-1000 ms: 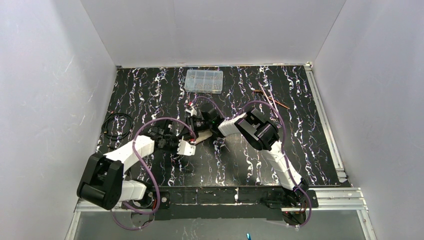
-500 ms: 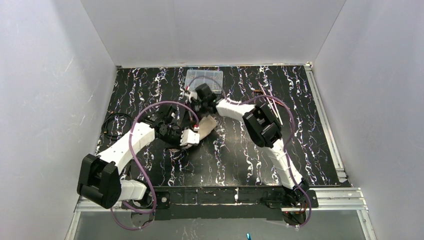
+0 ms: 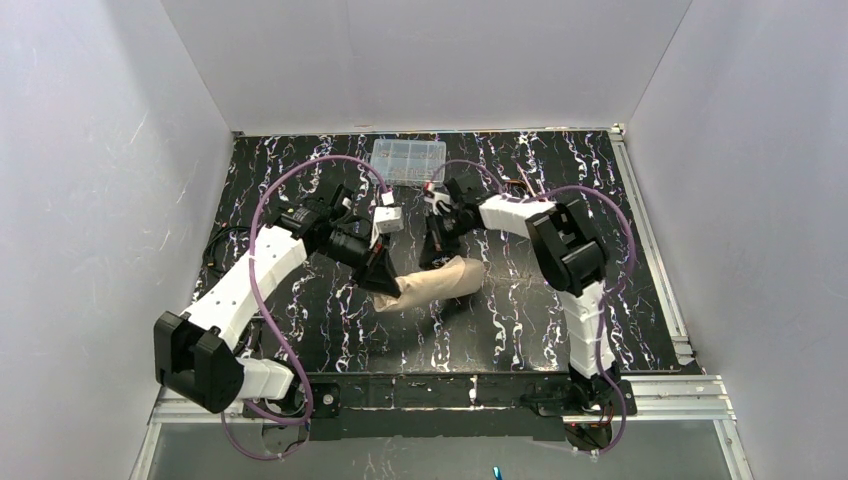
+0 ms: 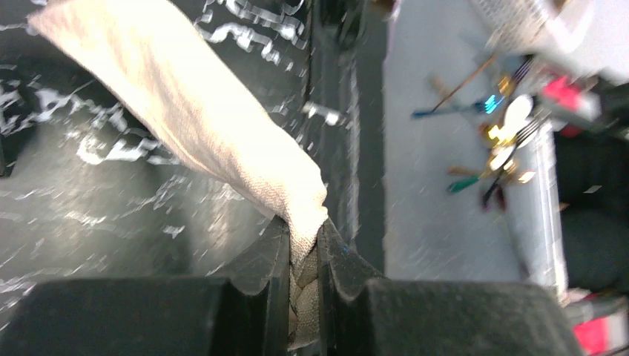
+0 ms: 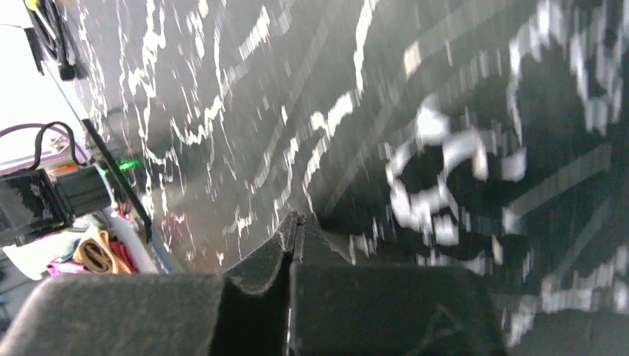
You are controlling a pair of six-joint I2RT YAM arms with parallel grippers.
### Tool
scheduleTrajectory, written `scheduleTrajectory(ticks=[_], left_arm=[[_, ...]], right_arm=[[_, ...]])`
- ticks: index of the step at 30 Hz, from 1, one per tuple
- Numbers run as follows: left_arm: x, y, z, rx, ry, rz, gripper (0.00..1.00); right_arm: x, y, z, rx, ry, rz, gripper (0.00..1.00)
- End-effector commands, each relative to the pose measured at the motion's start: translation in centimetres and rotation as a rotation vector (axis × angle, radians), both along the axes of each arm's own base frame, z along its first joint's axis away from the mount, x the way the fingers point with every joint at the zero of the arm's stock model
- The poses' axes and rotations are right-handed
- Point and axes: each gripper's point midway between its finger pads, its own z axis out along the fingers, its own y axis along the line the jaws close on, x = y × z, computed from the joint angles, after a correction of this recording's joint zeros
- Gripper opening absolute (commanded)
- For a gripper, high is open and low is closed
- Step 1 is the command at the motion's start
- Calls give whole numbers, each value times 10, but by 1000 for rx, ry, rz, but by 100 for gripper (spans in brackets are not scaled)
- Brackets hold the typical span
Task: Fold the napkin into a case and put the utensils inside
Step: Pick up the smaller rectangle-folded napkin from the center of the board, then turn over the smaller rectangle-folded napkin at the center of the board.
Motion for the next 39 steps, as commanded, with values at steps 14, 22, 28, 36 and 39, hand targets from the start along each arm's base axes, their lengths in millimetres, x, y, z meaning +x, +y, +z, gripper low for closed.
scheduleTrajectory(ticks=[14, 22, 28, 36, 39], left_arm=[[20, 12, -88, -4, 742, 344, 0], [52, 38, -129, 171, 798, 431, 0], [59, 48, -152, 237, 850, 462, 14], [94, 84, -149, 331, 682, 539, 98], [101, 91, -138, 340, 617, 549, 98]], right_arm=[[33, -109, 41, -285, -195, -366, 1], [4, -69, 72, -17, -181, -309, 1], [-39, -17, 90, 226, -117, -154, 1], [-79, 51, 70, 359, 20, -8, 1], [-89, 60, 60, 349, 52, 32, 1]])
